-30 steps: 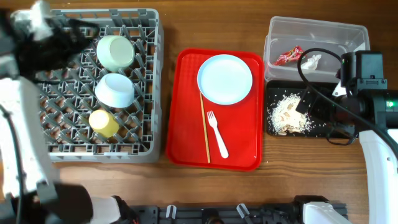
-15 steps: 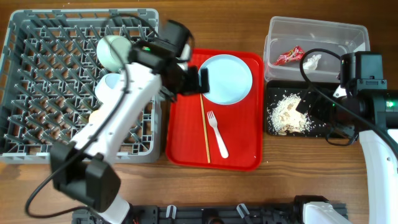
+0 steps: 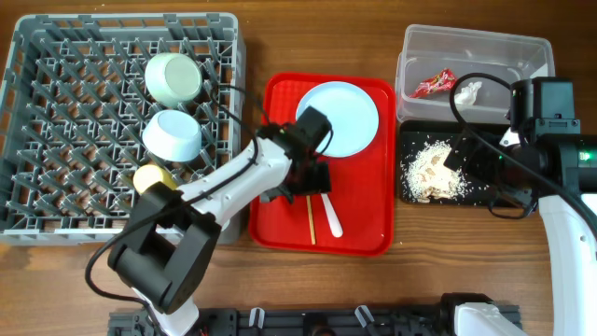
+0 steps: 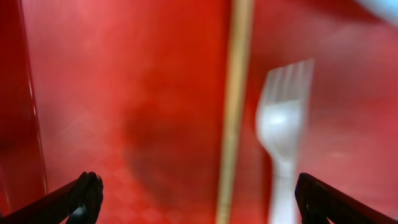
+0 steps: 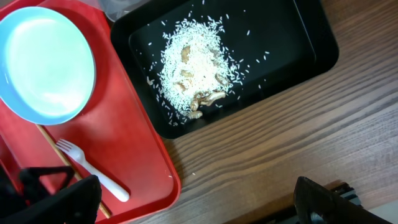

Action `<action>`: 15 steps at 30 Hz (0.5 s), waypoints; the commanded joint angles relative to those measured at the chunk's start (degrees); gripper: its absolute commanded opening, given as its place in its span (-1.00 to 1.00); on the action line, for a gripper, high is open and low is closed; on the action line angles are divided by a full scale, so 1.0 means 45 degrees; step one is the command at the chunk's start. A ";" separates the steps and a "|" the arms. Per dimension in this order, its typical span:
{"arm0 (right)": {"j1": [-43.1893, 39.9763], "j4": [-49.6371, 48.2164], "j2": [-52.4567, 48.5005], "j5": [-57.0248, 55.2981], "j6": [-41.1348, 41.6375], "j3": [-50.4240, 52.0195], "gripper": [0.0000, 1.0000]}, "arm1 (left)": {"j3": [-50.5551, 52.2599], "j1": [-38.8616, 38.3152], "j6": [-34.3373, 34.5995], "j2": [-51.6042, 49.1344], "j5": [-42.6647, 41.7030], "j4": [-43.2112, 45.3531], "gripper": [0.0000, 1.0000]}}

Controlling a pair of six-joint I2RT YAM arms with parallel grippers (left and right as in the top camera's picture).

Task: Sort waste into correct bins and load items into the dishwasher rack
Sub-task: 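Reach the left gripper to the chopsticks on the red tray and grasp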

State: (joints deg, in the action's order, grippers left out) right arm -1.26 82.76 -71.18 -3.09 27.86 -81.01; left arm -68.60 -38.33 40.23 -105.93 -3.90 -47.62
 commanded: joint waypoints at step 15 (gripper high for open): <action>-0.0049 0.0058 -0.0015 -0.0311 0.0165 -0.0058 1.00 | 0.0869 -0.1010 0.0277 -0.0175 0.1889 0.0379 0.68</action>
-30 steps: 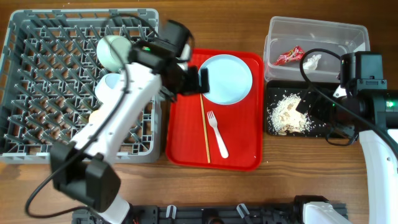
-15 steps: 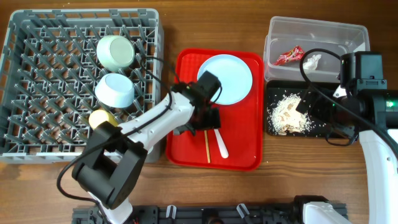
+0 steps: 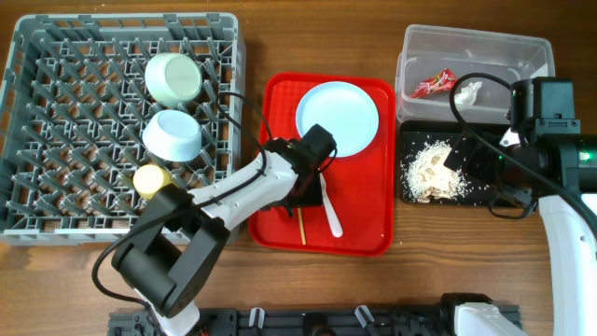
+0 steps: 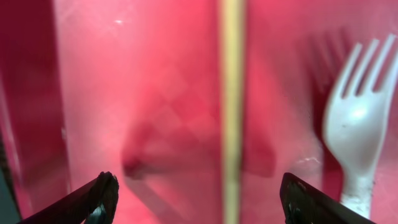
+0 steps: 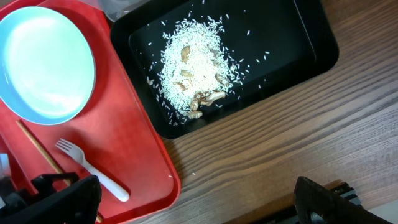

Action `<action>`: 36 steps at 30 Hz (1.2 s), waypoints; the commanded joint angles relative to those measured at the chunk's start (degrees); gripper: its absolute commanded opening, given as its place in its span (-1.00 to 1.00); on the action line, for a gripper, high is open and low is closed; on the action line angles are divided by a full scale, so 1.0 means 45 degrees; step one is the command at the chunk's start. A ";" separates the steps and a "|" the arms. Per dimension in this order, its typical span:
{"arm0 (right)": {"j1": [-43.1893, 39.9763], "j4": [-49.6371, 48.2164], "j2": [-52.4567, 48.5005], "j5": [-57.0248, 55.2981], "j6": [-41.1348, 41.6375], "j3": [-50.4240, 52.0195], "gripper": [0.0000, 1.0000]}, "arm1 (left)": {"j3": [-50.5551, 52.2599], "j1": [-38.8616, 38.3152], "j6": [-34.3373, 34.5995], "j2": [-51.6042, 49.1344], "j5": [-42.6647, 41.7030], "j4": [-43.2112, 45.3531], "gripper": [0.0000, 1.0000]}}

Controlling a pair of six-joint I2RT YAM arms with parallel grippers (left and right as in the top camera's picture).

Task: Sort waste into correct bins and load items into the dishwasher rack
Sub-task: 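Reach the left gripper to the chopsticks on the red tray and grasp, then carry the chopsticks to the dish rack and release them upright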

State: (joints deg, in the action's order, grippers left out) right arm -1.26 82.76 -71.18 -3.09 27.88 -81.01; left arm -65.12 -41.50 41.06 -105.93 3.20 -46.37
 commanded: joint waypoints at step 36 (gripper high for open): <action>-0.0049 0.0141 -0.0015 -0.0311 0.0146 -0.0058 0.99 | -0.1831 0.4022 -0.6115 0.4911 -0.0126 -0.0962 -0.92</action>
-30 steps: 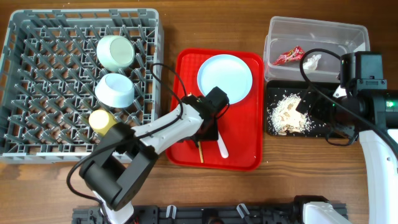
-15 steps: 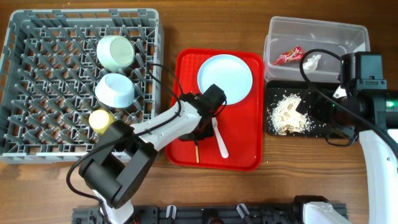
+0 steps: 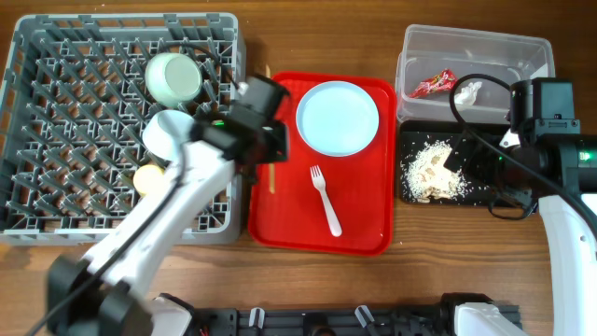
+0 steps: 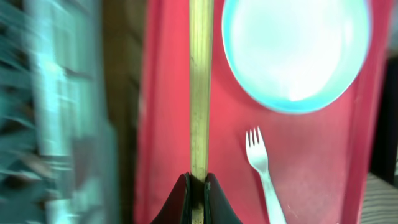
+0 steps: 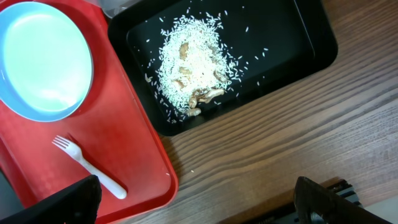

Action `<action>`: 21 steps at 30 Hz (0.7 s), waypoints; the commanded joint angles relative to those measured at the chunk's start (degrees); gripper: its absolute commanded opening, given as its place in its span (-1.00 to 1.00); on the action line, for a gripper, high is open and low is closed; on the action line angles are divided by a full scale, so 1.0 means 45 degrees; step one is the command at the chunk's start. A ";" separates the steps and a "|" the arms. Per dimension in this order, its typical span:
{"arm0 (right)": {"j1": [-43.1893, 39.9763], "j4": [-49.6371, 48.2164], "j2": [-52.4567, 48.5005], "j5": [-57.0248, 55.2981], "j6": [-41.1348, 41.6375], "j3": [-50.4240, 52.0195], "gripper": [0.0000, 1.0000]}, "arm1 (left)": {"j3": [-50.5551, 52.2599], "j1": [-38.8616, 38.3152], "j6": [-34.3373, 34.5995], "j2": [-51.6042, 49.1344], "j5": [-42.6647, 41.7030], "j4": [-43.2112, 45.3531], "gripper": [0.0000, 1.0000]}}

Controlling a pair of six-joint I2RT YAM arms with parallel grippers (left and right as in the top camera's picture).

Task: Sort waste into correct bins and load items into the dishwasher rack
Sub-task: 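Carry the chopsticks to the dish rack and release them upright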

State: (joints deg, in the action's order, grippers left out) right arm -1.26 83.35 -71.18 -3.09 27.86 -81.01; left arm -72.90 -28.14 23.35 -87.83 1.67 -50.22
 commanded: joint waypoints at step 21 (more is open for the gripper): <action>-0.0049 0.0010 -0.0015 -0.0316 0.0146 -0.0058 0.99 | -0.0559 0.3774 -0.2973 -0.0039 -0.1933 -0.0175 0.37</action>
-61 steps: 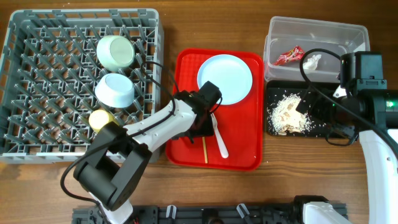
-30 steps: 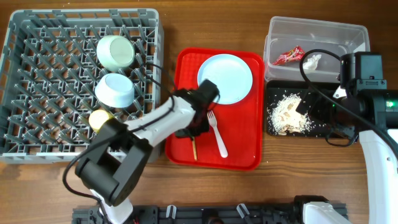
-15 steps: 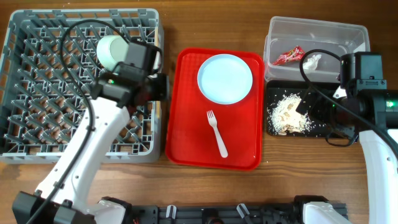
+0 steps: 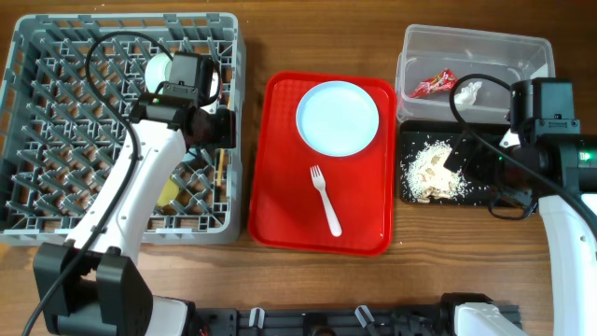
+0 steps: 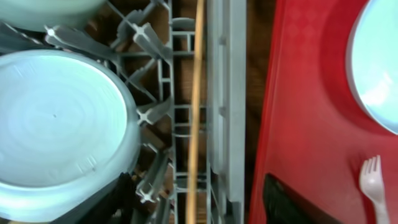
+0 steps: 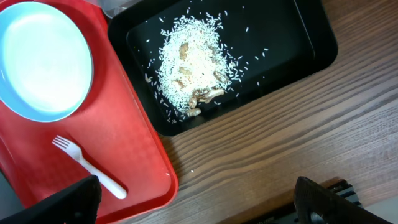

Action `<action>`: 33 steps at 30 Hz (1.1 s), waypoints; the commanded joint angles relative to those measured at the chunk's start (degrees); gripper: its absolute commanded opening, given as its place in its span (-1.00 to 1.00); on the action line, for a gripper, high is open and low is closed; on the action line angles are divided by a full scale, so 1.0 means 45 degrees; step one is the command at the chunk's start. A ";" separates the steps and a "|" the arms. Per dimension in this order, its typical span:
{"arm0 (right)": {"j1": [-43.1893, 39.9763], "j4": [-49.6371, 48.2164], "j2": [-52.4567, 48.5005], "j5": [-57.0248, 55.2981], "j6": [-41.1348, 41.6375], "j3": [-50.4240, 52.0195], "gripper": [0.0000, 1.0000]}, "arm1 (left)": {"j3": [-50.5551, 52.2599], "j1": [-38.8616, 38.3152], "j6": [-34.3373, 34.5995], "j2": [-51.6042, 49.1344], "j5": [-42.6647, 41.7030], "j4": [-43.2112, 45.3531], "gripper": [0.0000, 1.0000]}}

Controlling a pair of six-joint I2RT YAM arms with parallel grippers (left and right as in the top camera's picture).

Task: Sort waste into correct bins and load items into the dishwasher rack
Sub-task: 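Carry the chopsticks to the dish rack and release them upright, then grasp the white plastic fork on the red tray with the left gripper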

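Note:
My left gripper (image 5: 202, 202) hangs open over the right edge of the grey dishwasher rack (image 4: 56, 215). A wooden chopstick (image 5: 197, 112) runs lengthwise between its spread jaws, down among the rack's bars, and shows as a thin line (image 4: 221, 172) from overhead. A light blue bowl (image 5: 56, 118) sits in the rack just left of it. On the red tray (image 4: 280, 215) lie a light blue plate (image 4: 337, 118) and a white plastic fork (image 4: 326, 200). My right gripper (image 6: 199, 202) is open above the wooden table, near the tray's corner, holding nothing.
A black tray (image 4: 476, 191) holds spilled rice (image 4: 431, 170). Behind it a clear bin (image 4: 522, 51) holds a red wrapper (image 4: 434, 82) and a white scrap. A green cup (image 4: 157, 70) and a yellow cup (image 4: 170, 194) sit in the rack, partly under my left arm.
My left gripper was shut on the chopstick over the tray's left edge. It now stands over the rack's right side, open, with the chopstick loose between its jaws. The right arm stayed put.
My left gripper was first open low over the tray, beside the chopstick and fork. Then its jaws stood astride the chopstick. Later it was shut on the chopstick near the tray's left edge. Now the chopstick is in the rack and the fork lies alone.

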State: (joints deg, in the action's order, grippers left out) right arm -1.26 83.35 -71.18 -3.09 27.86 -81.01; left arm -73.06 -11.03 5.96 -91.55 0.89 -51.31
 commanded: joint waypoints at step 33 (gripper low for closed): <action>-0.0049 -0.0024 -0.0015 -0.0165 -0.0155 -0.0058 1.00 | 0.0010 -0.8194 0.6844 -0.5197 0.0491 0.1710 0.18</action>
State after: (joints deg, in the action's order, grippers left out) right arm -1.26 83.33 -71.18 -3.07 27.79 -81.01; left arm -73.45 -47.75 36.16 -112.92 1.67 -42.92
